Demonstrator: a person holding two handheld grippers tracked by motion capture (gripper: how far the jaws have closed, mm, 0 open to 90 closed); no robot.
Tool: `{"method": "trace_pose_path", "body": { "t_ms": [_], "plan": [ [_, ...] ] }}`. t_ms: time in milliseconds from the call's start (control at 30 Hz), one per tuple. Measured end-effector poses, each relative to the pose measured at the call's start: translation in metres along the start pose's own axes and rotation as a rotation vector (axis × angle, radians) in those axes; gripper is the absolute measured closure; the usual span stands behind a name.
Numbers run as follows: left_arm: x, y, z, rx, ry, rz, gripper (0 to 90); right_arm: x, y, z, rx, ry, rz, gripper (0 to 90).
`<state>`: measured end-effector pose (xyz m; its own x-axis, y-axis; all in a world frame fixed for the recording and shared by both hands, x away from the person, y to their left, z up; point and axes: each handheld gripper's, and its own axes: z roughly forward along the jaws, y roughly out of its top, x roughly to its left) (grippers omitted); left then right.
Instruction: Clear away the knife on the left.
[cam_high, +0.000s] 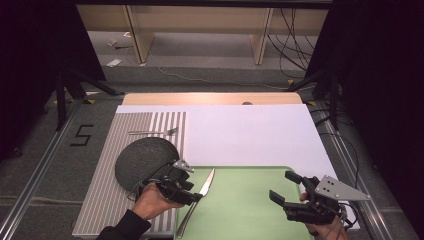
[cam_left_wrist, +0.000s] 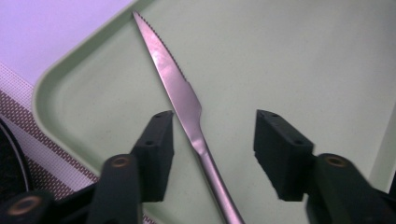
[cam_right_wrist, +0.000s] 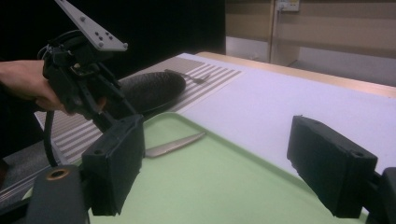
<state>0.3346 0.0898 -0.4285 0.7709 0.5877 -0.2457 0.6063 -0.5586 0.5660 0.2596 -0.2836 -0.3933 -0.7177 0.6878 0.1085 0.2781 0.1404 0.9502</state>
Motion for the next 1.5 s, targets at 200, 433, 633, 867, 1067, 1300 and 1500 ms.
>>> {"method": "trace_pose_path", "body": {
  "t_ms": [200, 433, 633, 867, 1067, 1300, 1500],
  "plan": [
    [0.000, -0.001, -0.003, -0.040, 0.003, 0.001, 33.4, 0.000, 0.000, 0.000, 0.000, 0.000, 0.000, 20.1],
    [-0.001, -0.003, -0.009, -0.106, -0.002, 0.016, 30.7, 0.000, 0.000, 0.000, -0.001, 0.000, 0.000, 20.0],
    [-0.002, -0.006, -0.016, -0.182, -0.007, 0.030, 29.1, 0.000, 0.000, 0.000, -0.002, 0.000, 0.000, 20.1],
    [-0.002, -0.010, -0.024, -0.279, -0.012, 0.047, 26.4, 0.000, 0.000, 0.000, -0.003, -0.001, 0.000, 20.0],
    [-0.001, -0.016, -0.033, -0.376, 0.000, 0.042, 25.3, 0.000, 0.000, 0.000, -0.004, -0.001, 0.000, 20.0],
    [-0.001, -0.023, -0.040, -0.447, -0.007, 0.052, 23.4, 0.000, 0.000, 0.000, -0.006, -0.002, 0.000, 20.0],
    [-0.001, -0.030, -0.044, -0.484, 0.002, 0.064, 21.8, 0.000, 0.000, 0.000, -0.008, -0.001, -0.001, 20.0]
  ]
}}
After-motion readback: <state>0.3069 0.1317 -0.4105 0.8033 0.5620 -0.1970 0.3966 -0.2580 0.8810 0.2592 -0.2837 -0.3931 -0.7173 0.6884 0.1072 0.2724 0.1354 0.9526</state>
